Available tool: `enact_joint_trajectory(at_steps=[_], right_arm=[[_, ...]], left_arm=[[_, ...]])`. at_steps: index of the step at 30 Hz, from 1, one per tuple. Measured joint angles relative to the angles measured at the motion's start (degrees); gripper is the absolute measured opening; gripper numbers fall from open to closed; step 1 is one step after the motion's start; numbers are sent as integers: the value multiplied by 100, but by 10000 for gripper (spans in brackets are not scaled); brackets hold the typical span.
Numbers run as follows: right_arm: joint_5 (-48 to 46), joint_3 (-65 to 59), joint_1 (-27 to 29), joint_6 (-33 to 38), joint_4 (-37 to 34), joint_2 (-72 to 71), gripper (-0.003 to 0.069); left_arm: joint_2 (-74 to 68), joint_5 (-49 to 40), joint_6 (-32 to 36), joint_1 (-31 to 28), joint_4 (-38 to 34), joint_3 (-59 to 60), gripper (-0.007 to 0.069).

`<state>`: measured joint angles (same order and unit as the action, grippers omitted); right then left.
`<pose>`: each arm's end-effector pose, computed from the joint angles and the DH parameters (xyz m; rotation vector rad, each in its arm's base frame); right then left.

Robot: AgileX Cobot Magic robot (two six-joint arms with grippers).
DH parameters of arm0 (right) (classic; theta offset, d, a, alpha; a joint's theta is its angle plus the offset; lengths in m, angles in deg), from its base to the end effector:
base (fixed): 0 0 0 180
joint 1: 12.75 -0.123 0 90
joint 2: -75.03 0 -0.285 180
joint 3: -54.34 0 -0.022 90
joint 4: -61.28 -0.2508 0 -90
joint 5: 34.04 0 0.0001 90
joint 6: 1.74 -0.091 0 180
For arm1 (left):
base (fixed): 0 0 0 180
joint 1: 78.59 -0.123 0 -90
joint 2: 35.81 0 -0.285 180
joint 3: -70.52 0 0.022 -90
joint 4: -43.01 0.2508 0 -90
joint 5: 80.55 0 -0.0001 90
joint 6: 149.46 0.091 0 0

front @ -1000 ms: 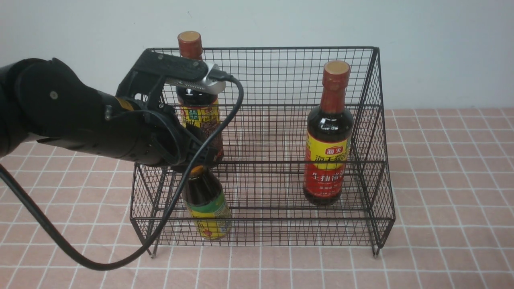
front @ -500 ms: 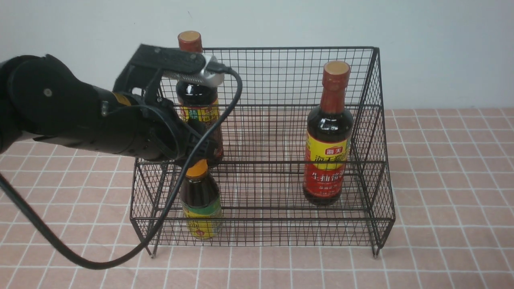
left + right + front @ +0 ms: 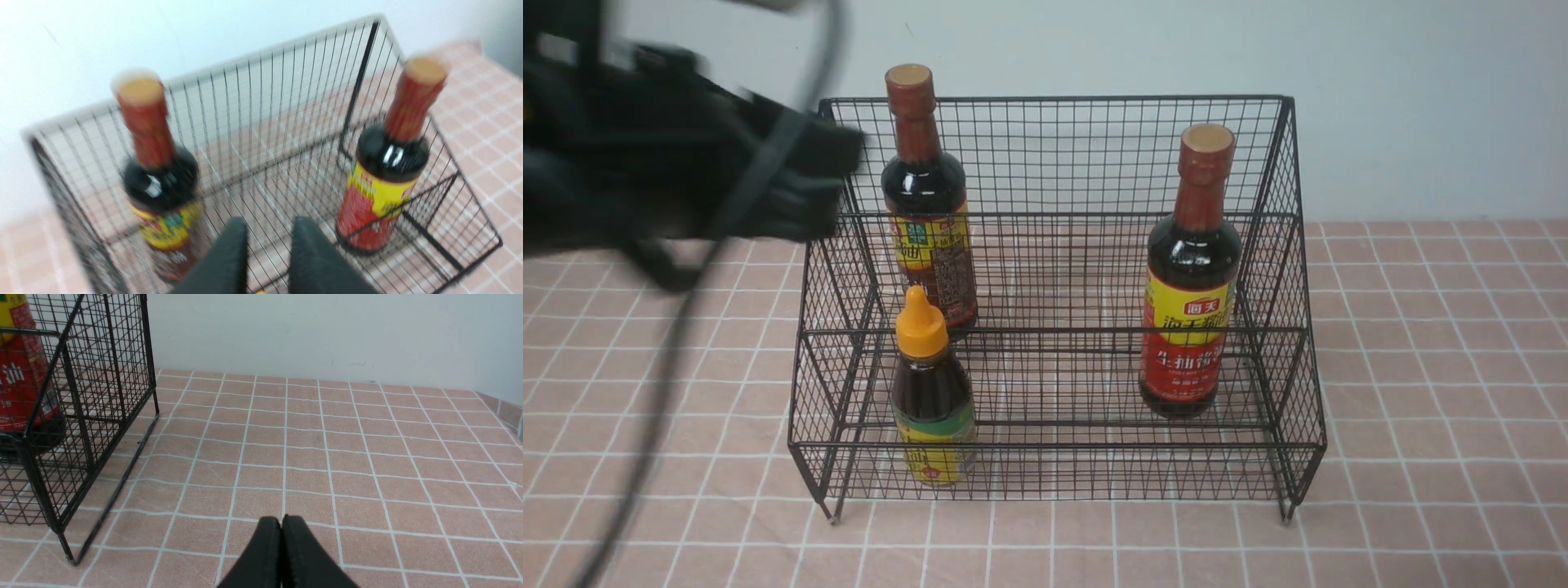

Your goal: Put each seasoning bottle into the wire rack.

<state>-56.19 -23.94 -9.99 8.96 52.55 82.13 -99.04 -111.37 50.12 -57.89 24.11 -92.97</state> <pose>0.0523 0.0027 0.1732 -0.0369 1.8718 -0.0109 0.1810 -0.0846 0.4142 0.5075 1.8491 -0.3651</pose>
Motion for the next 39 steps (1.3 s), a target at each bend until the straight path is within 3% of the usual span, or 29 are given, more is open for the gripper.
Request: enact_joint_trajectory(at_steps=[6, 16, 25, 29, 33, 38, 39], right_arm=[[0, 0, 0, 0, 0, 0, -15], [0, 0, 0, 0, 0, 0, -15], [0, 0, 0, 0, 0, 0, -15], [0, 0, 0, 0, 0, 0, -15], [0, 0, 0, 0, 0, 0, -15], [0, 0, 0, 0, 0, 0, -15], [0, 0, 0, 0, 0, 0, -15]], left_arm=[[1230, -360, -87, 0, 186, -6, -7], [2277, -1152, -76, 0, 133, -27, -7], [2669, -1169, -56, 0, 155, -56, -7], [2700, -1080, -109, 0, 535, 59, -7], [2905, -875, -614, -6, 1107, 599, -7], [3582, -221, -1489, -298, 1780, 1849, -7], [3947, 55, -1627, -499, 1933, 2552, -7]])
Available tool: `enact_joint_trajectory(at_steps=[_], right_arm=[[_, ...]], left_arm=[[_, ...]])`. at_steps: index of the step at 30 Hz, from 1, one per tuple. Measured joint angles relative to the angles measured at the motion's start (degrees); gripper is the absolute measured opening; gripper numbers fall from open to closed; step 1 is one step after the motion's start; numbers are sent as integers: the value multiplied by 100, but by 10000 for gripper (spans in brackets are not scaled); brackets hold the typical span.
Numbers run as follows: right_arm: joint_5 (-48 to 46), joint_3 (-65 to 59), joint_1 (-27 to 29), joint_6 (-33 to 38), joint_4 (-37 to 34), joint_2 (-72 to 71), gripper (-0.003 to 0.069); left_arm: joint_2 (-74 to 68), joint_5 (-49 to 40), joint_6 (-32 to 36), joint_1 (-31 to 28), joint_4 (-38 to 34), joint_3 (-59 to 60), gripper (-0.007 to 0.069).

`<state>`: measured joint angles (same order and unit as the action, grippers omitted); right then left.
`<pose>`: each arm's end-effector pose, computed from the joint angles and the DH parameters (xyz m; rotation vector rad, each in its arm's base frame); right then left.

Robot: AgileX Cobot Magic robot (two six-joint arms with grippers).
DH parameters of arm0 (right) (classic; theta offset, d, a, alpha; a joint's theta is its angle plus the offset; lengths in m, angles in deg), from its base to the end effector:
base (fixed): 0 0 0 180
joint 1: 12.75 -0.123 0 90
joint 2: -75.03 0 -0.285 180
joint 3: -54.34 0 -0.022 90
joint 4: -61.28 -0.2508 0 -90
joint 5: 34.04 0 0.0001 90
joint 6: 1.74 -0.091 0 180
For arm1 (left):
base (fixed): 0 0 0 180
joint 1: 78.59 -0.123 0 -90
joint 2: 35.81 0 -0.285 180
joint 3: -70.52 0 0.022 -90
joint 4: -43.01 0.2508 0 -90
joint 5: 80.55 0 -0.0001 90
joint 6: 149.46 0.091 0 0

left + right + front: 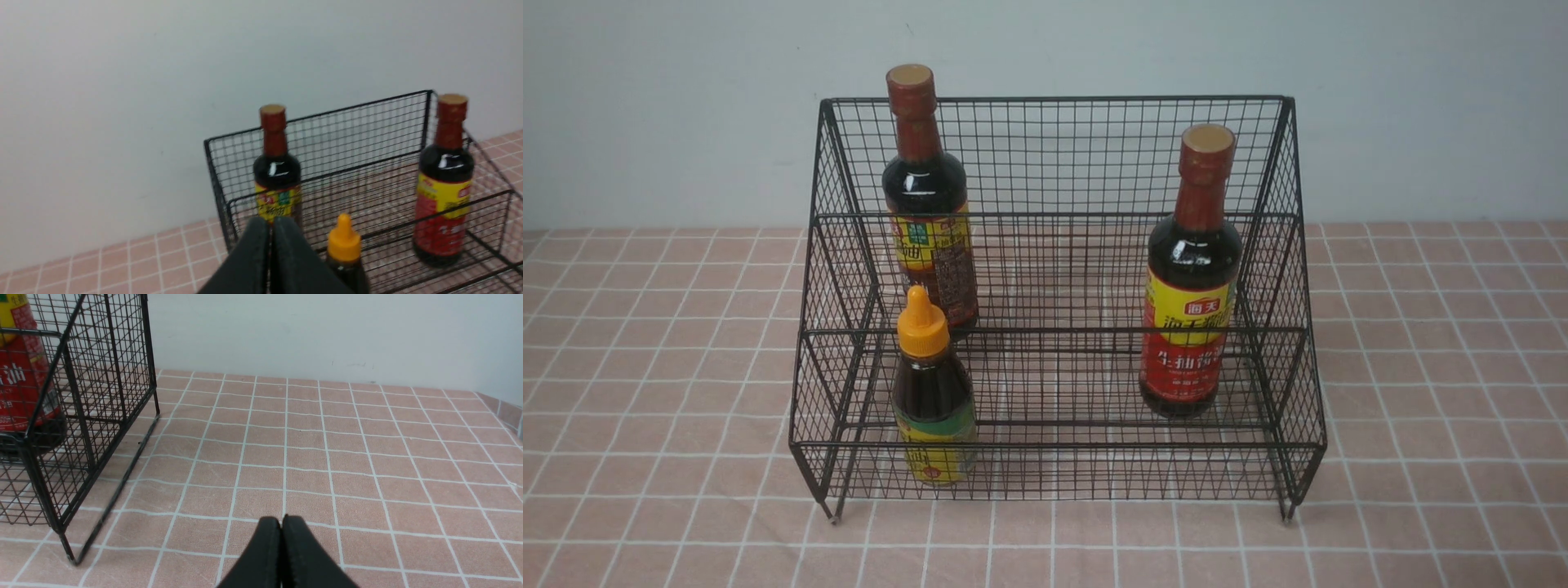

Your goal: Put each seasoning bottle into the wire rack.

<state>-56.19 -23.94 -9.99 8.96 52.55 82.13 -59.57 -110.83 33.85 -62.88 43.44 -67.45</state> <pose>0.0523 0.0027 0.1732 -0.0369 1.8718 -0.0109 0.0476 -0.0130 0.3510 0.2800 1.6556 -0.1551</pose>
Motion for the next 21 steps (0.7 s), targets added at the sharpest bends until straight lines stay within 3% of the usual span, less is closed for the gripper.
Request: enact_joint_trajectory(at_steps=[10, 21], right_arm=[[0, 0, 0, 0, 0, 0, -15], [-11, 0, 0, 0, -25, 0, -15]], left_arm=[[1630, 805, -139, -1433, 28, 3146, -7], [1664, 819, -218, -1545, 20, 3655, -7]])
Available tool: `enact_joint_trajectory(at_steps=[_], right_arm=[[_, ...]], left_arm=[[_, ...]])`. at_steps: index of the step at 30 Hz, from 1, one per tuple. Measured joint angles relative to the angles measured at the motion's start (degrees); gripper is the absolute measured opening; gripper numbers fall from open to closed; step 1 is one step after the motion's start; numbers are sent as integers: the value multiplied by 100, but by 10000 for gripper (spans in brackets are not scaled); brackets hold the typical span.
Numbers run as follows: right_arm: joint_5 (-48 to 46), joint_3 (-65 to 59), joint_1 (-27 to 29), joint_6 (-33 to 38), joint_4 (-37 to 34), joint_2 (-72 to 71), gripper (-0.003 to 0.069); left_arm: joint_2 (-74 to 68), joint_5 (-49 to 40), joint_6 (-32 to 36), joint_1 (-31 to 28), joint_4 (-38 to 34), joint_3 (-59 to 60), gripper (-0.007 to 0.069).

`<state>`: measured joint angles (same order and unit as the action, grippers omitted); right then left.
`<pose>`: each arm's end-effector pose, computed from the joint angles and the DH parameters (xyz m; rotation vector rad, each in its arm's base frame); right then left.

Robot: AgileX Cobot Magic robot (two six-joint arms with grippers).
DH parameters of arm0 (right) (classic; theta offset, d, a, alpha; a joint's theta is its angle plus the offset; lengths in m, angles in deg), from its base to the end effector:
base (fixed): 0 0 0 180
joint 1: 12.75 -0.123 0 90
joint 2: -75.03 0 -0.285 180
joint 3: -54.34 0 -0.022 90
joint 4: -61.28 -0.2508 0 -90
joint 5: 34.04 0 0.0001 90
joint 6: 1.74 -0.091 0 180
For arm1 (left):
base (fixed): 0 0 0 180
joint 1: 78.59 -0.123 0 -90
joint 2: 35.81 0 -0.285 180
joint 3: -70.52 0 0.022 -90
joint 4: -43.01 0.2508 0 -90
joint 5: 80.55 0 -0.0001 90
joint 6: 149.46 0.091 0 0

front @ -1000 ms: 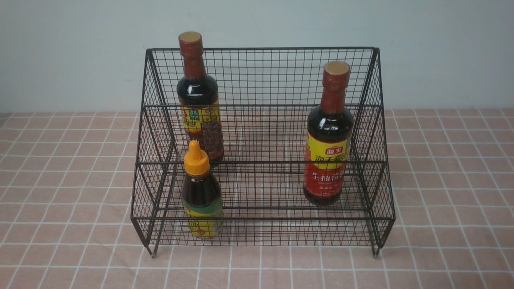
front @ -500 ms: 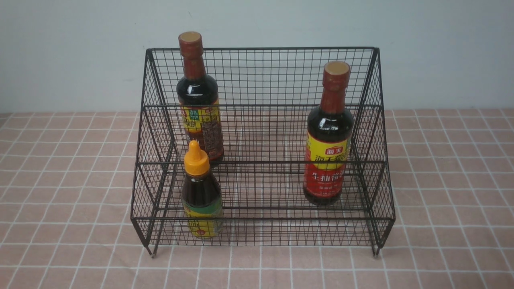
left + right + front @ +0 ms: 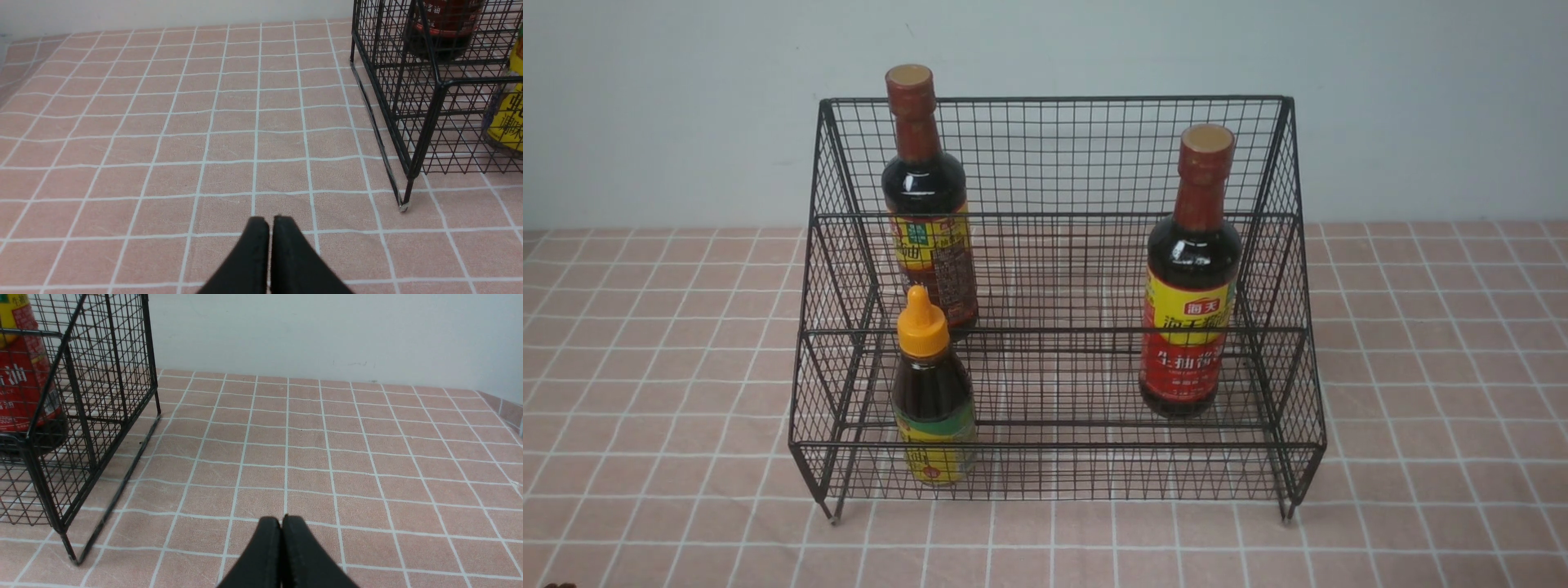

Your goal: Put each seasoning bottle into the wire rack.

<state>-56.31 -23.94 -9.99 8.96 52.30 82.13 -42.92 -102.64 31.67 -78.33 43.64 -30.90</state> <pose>0.0522 0.0029 0.1731 -0.0345 1.8737 -0.0063 0.0523 0.0001 0.1712 0.0296 1.8809 0.0213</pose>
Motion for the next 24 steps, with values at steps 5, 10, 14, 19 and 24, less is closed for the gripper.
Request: enact_joint_trajectory(at_steps=[5, 10, 14, 19, 24], right_arm=[[0, 0, 0, 0, 0, 0, -15], [0, 0, 0, 22, 0, 0, -15], [0, 0, 0, 48, -5, 0, -15], [0, 0, 0, 48, -5, 0, -15], [0, 0, 0, 48, -5, 0, -15]], left_arm=[[0, 0, -5, 0, 0, 0, -7], [0, 0, -5, 0, 0, 0, -7], [0, 0, -5, 0, 0, 0, -7], [0, 0, -5, 0, 0, 0, -7], [0, 0, -5, 0, 0, 0, -7]])
